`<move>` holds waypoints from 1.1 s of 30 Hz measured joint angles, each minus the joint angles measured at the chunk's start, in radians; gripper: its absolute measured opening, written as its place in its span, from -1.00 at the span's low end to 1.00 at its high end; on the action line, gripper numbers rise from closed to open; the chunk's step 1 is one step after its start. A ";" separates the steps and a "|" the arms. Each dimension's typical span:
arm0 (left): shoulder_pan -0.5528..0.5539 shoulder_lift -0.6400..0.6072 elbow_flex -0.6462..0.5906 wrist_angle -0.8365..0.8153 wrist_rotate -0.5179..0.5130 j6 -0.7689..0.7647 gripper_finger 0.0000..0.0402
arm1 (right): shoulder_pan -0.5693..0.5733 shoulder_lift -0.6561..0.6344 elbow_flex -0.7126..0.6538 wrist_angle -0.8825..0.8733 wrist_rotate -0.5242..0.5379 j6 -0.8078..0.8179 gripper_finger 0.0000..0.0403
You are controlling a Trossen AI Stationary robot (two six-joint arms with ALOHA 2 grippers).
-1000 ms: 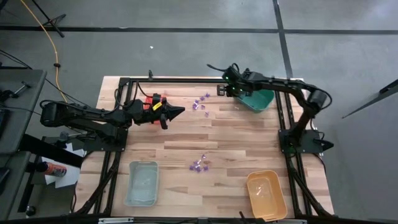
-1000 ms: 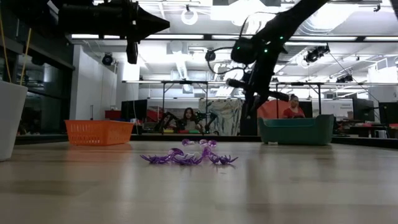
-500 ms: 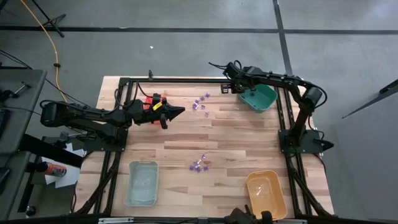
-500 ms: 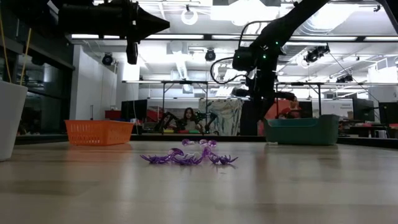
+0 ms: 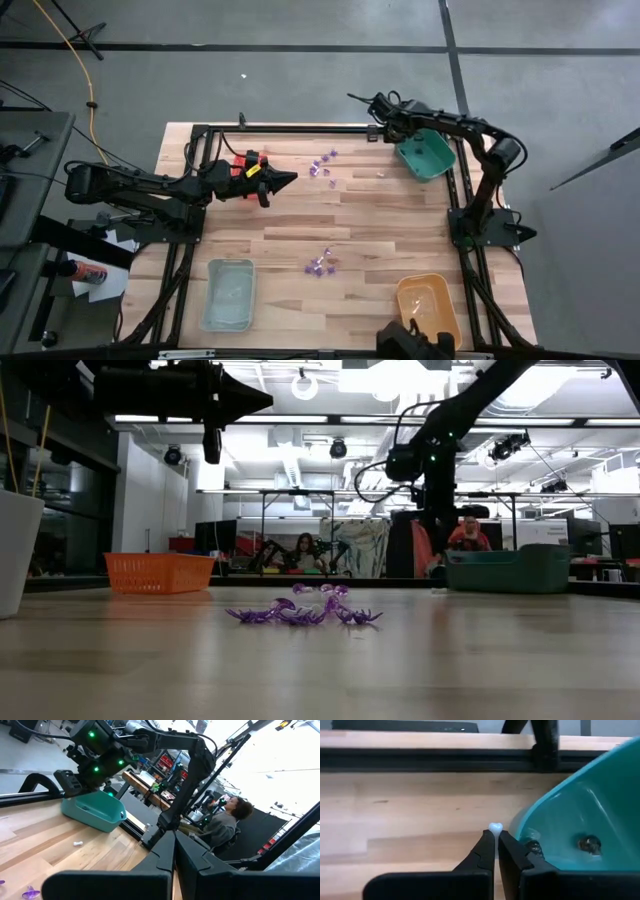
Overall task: Sort Halloween decoration
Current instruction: Put the white bone toy into the orange bin
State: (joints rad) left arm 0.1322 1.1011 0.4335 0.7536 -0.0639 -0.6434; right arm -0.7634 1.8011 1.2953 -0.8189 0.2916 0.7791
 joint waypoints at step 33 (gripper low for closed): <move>0.022 -0.065 0.031 0.304 0.000 0.098 -1.00 | 0.177 -0.079 -0.001 0.473 -0.150 0.033 -1.00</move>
State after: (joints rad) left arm 0.1545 1.0356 0.4649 1.0576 -0.0643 -0.5457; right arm -0.5862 1.7222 1.2942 -0.3457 0.1417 0.8118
